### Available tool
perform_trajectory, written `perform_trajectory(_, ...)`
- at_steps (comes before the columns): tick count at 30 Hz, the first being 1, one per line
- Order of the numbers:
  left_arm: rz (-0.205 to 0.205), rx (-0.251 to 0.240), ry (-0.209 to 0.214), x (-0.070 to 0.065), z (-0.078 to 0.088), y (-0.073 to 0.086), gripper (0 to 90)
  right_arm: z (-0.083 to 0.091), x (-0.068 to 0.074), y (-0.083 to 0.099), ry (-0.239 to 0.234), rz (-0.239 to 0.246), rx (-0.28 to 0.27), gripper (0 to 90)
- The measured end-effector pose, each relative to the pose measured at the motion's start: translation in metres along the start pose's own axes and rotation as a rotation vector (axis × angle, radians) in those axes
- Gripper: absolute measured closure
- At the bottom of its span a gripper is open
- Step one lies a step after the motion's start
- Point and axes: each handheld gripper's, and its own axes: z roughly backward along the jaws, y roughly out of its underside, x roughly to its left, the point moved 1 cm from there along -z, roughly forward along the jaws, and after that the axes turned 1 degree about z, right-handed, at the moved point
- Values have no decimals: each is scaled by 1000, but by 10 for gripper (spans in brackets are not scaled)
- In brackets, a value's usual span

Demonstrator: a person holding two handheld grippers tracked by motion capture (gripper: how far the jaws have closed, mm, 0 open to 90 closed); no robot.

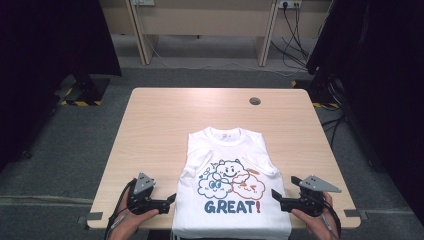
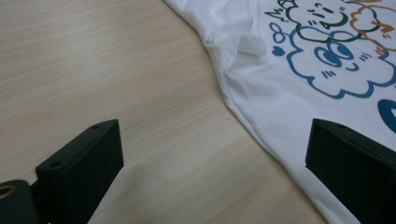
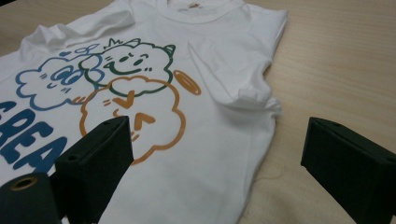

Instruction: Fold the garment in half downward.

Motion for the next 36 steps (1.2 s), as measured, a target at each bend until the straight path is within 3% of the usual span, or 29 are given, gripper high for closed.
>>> perform_trajectory(16,16,3,0,6,-26,-27,36,-24,-16,-21,2,-5,7,152)
perform_trajectory(29,27,11,-8,10,-39,-37,37,-43,-24,-30,22,-4,39,172)
perform_trajectory(36,31,16,-8,10,-57,-52,41,-52,-27,-36,33,-12,59,176)
